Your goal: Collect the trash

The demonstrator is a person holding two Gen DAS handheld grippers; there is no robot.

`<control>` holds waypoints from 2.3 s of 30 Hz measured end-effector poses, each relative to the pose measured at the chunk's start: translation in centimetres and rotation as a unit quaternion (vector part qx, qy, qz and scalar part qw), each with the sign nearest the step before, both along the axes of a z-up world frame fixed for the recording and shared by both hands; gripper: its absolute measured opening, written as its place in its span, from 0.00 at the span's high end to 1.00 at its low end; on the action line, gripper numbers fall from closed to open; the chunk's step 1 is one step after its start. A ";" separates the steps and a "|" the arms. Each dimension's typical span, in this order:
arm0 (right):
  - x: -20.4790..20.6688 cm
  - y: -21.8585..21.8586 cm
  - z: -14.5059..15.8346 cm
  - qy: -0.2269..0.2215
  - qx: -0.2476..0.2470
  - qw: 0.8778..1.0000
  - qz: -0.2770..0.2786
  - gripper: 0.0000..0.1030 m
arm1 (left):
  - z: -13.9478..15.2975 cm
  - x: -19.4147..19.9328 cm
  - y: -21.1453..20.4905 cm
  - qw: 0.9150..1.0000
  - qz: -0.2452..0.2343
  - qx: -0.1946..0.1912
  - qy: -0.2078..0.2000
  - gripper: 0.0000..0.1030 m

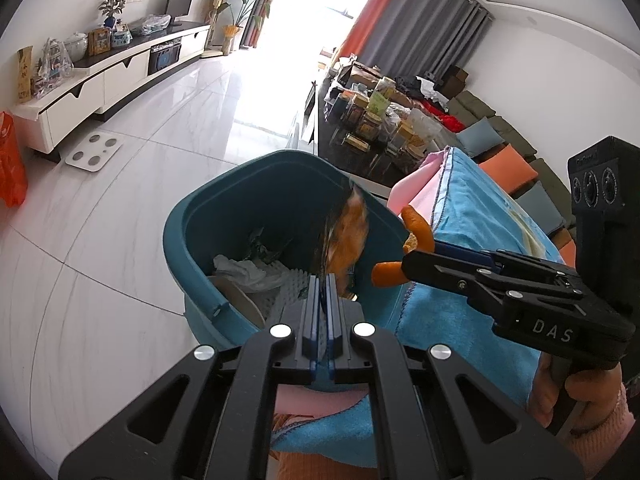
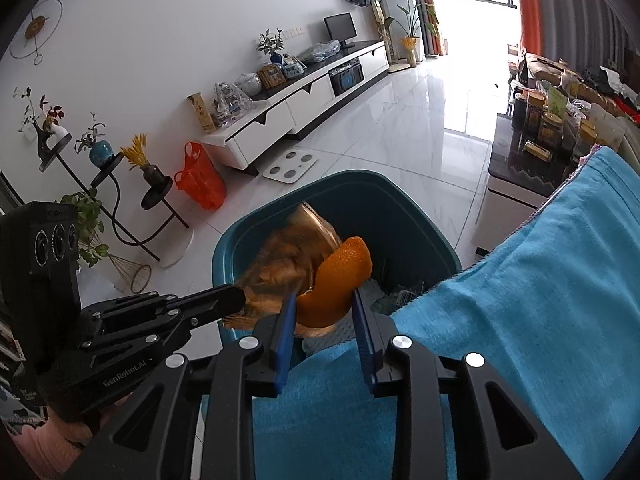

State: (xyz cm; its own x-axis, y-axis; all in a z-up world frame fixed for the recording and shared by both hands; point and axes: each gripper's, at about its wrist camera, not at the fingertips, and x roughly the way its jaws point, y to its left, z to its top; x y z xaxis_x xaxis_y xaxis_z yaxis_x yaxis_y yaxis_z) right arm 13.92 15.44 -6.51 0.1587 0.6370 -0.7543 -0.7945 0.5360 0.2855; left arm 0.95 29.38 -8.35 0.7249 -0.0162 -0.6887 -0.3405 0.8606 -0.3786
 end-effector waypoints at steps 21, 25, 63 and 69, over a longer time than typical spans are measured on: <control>1.0 -1.3 0.1 0.007 0.022 1.000 -0.019 0.62 | 0.2 -0.7 -0.6 0.999 0.008 0.031 -0.010 0.53; 0.6 -2.4 0.5 0.002 0.038 0.999 -0.018 0.55 | 1.1 -1.6 -1.1 0.998 0.012 0.055 -0.022 0.41; -10.8 -30.7 4.7 -0.257 0.090 0.909 -0.316 0.07 | 8.6 -3.8 -21.3 0.949 -0.091 0.226 -0.201 0.05; -12.4 -34.0 5.1 -0.293 0.083 0.877 -0.371 0.07 | 9.1 -3.6 -24.9 0.936 -0.112 0.236 -0.235 0.05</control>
